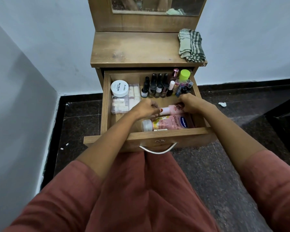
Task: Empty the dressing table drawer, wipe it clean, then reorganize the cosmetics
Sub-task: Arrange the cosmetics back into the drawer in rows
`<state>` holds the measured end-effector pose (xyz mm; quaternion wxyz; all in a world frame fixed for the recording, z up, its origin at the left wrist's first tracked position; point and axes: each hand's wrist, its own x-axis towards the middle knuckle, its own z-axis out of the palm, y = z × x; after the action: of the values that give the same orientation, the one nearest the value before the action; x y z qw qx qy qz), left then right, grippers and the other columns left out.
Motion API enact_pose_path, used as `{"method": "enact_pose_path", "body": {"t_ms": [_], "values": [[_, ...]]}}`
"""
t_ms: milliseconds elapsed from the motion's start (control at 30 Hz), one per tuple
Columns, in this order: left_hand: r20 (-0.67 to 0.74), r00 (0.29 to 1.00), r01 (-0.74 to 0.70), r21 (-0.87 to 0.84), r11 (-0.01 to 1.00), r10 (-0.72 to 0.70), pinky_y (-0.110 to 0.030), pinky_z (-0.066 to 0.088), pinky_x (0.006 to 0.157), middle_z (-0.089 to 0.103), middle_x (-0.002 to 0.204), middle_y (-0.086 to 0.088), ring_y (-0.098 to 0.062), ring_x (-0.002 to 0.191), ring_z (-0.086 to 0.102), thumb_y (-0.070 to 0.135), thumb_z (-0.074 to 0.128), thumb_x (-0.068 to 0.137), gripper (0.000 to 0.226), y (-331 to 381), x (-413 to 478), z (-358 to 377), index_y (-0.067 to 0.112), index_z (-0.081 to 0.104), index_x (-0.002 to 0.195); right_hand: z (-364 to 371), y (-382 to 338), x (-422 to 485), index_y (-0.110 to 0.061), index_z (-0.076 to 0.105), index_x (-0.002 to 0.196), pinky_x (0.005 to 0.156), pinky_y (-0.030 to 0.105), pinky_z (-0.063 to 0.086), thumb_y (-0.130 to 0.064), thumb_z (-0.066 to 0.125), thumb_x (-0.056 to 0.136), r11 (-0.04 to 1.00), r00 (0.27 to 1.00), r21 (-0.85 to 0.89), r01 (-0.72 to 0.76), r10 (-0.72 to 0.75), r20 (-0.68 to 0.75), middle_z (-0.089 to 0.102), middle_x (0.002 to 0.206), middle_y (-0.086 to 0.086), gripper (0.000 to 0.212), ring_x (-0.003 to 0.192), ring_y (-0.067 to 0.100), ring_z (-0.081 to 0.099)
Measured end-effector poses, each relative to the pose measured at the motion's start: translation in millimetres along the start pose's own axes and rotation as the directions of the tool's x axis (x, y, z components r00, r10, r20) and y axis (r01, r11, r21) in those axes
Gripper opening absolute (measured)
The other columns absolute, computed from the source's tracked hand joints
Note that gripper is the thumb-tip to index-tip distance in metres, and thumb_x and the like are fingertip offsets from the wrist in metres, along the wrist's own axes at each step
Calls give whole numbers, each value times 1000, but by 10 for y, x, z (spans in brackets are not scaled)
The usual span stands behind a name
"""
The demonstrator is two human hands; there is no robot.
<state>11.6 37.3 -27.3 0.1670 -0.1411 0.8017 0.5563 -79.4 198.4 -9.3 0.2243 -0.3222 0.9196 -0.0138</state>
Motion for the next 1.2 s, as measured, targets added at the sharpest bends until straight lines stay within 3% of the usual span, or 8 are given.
{"method": "enact_pose_path", "body": {"t_ms": [267, 433, 533, 633, 800, 967, 1100, 1200], "values": [[52, 999, 4, 160, 987, -12, -22, 47, 70, 61, 109, -14, -18, 87, 56, 19, 56, 91, 32, 22, -127, -37, 3, 53, 118, -10, -30, -10, 1, 57, 118, 90, 32, 41, -7, 55, 87, 998, 999, -31, -47, 48, 22, 57, 119, 18, 31, 109, 30, 53], [-125, 971, 231, 251, 940, -205, -27, 51, 62, 56, 74, -12, -24, 65, 59, 28, 53, 92, 31, 13, -215, -121, -1, 54, 103, -42, -80, -83, 5, 60, 110, 82, 29, 47, -4, 59, 84, 999, 994, 34, 16, -12, -105, 62, 113, 20, 28, 106, 31, 57], [-96, 952, 303, 183, 935, -290, -38, 56, 77, 59, 84, -16, -32, 82, 66, 24, 58, 89, 28, 13, -253, -103, -1, 50, 82, 32, -223, -187, 2, 62, 109, 68, 12, 42, 0, 60, 82, 988, 981, 105, 114, -95, -172, 64, 110, 15, 26, 102, 27, 60], [-100, 960, 274, 150, 950, -261, -40, 56, 84, 57, 94, -15, -30, 76, 67, 19, 61, 87, 25, 19, -267, -91, 5, 46, 74, 168, -321, -234, -2, 62, 113, 82, 17, 41, 3, 54, 86, 980, 981, 120, 159, -144, -130, 63, 117, 13, 30, 107, 23, 59], [-120, 964, 256, 190, 948, -236, -31, 54, 74, 62, 94, -15, -23, 64, 63, 22, 61, 87, 24, -17, -269, -86, 6, 49, 75, 232, -283, -247, -3, 63, 114, 94, 26, 41, 1, 53, 86, 983, 986, 126, 136, -122, -116, 63, 119, 12, 30, 111, 24, 57], [-200, 973, 187, 393, 900, -114, -33, 46, 79, 62, 104, -17, -30, 94, 60, 29, 57, 89, 31, 53, -283, -43, 1, 59, 101, 156, -190, -206, -3, 62, 113, 88, 29, 45, -3, 57, 86, 982, 976, 162, 93, -58, -211, 61, 118, 15, 27, 107, 26, 57], [-152, 988, 86, 369, 926, -31, -26, 40, 68, 52, 96, -9, -20, 87, 51, 24, 54, 92, 15, 151, -202, 57, 11, 58, 85, 123, -141, -172, -5, 56, 122, 95, 31, 42, 0, 51, 88, 985, 979, 169, 36, -1, -204, 55, 128, 16, 35, 116, 28, 53], [-113, 993, 86, 389, 917, -45, -24, 41, 62, 55, 96, -9, -20, 83, 53, 21, 52, 92, 29, 200, -141, 149, 1, 59, 113, 146, -121, -150, -7, 57, 122, 98, 38, 45, 1, 51, 87, 993, 990, 111, 32, -15, -143, 57, 125, 18, 36, 113, 30, 54]]}}
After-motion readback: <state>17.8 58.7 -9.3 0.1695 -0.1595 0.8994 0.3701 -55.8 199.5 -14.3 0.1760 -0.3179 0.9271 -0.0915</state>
